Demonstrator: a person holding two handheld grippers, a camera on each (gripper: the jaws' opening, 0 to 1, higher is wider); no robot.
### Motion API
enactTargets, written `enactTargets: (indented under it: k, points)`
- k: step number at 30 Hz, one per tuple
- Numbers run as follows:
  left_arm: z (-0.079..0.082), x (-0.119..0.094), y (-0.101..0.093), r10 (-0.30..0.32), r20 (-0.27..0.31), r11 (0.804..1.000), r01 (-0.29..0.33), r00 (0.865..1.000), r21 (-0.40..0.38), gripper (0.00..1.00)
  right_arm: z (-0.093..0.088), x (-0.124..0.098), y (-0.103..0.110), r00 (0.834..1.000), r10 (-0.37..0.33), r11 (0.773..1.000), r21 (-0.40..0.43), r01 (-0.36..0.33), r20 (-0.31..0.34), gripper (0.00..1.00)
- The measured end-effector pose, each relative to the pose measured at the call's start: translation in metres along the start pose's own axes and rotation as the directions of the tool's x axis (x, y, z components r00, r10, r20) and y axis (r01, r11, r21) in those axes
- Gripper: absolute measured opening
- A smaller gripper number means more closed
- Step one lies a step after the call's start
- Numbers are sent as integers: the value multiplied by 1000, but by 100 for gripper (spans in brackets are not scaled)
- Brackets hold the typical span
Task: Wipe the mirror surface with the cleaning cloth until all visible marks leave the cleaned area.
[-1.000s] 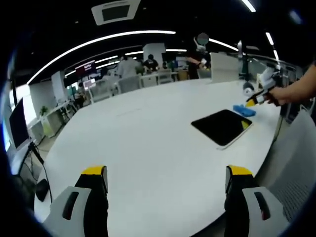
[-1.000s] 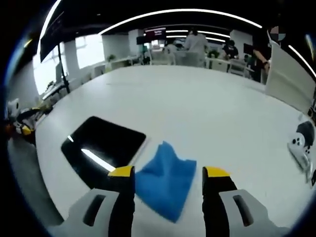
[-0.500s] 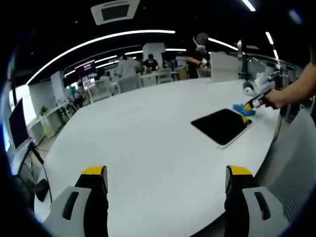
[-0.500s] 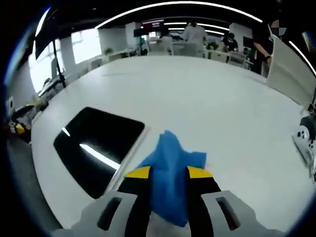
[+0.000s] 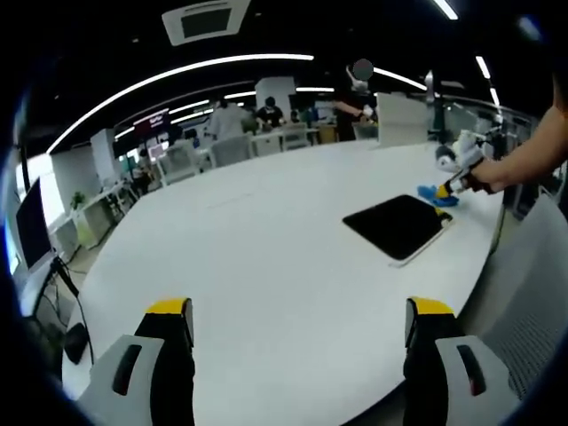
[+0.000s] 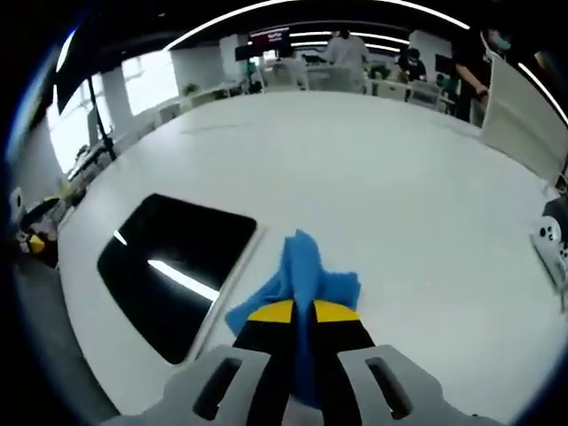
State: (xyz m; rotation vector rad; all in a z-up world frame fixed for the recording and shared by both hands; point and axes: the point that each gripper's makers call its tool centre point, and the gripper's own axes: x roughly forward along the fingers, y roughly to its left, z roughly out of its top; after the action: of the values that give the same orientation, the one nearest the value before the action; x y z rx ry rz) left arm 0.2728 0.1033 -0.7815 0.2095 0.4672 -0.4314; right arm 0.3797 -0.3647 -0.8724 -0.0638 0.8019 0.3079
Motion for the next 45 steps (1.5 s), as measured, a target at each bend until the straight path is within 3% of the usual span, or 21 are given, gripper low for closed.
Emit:
enactTargets:
  k: [9, 13, 17, 22, 30, 45]
  points:
    - [-5, 1, -4, -17, -22, 1000, 17, 1000, 11, 99, 15, -14, -2, 1000, -5, 997, 71, 3, 16, 1]
    - [-5, 1, -7, -27, -26, 1000, 28, 999, 10, 99, 19, -20, -7, 1000, -12, 998, 65, 12, 12, 1]
    - [-6, 1, -9, -36, -36, 999, 37, 999, 9, 99, 23, -28, -14, 1000, -8, 993, 121, 6, 20, 1]
    - [0, 0, -6, -28, 1, 1000, 28, 1000, 6, 99, 29, -37, -20, 1000, -6, 990, 144, 2, 27, 1]
    - [0, 0, -7, -26, -5, 1000, 26, 1000, 16, 99, 45, -49, -28, 998, -33, 986, 163, 26, 44, 1]
    - [-1, 0, -10, -37, -6, 999, 37, 999, 18, 99, 49, -45, -13, 999, -14, 986, 166, 7, 44, 1]
